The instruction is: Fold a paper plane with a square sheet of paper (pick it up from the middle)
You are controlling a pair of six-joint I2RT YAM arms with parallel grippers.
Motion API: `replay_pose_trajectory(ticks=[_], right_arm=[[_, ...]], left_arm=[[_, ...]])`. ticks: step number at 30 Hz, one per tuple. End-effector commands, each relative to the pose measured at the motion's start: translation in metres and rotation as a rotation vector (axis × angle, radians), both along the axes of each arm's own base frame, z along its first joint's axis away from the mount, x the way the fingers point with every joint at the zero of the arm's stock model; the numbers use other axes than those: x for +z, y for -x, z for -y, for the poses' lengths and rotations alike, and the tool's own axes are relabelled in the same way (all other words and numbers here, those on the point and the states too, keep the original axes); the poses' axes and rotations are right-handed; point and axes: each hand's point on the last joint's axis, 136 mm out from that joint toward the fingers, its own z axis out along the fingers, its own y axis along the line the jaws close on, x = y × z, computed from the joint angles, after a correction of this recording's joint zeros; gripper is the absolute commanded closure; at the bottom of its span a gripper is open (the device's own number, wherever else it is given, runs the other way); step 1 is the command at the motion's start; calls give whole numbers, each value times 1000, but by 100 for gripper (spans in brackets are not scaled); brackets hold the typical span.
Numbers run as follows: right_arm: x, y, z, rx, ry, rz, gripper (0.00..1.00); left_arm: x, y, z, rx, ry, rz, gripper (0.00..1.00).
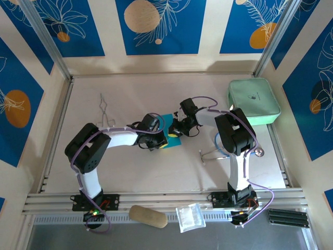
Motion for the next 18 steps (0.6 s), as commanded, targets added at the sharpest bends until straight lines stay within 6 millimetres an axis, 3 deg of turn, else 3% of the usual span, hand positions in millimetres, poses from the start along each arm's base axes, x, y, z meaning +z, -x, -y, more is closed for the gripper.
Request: replay_pose_trajectory(ticks=[1, 10, 18], right_arm=[[-35, 11, 19, -27, 112, -82, 99], [-37, 12, 21, -29, 121, -89, 99], [-41, 13, 26, -34, 146, -103, 99]], left_arm=[[-11, 12, -1, -11, -10, -39, 94], [-23, 22, -9, -4, -37, -61, 95], [-32, 43, -28, -3, -58, -74, 96]])
